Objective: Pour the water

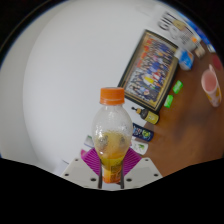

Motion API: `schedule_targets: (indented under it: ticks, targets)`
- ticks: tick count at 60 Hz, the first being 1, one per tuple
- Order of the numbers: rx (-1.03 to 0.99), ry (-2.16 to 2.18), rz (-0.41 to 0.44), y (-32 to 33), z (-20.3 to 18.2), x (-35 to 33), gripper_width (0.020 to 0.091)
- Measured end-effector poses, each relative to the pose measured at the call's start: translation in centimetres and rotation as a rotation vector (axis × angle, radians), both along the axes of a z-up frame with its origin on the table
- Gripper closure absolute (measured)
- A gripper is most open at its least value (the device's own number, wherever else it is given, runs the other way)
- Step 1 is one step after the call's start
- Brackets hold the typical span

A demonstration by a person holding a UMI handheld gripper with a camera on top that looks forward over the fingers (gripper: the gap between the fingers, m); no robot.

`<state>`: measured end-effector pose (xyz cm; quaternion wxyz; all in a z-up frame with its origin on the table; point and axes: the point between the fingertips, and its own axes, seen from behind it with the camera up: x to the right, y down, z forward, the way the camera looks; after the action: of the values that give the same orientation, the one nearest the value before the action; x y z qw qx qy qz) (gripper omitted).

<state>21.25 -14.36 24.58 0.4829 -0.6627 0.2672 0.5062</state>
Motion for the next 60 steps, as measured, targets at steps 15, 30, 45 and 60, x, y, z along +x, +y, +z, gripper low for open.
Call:
schedule_targets:
  ticks: [15, 30, 45, 60]
  targets:
    - [-0.121, 0.633, -0.062, 4.5, -3.5, 12.8, 0.0868]
    - [-0.226, 1.037, -0.110, 7.5, -9.9, 19.7, 0.0868]
    - [-0.279, 0.887, -0.012, 7.0, -10.3, 18.6, 0.0868]
    - [-0.098, 0.172, -0.006, 6.5, -5.8, 23.1, 0.0869]
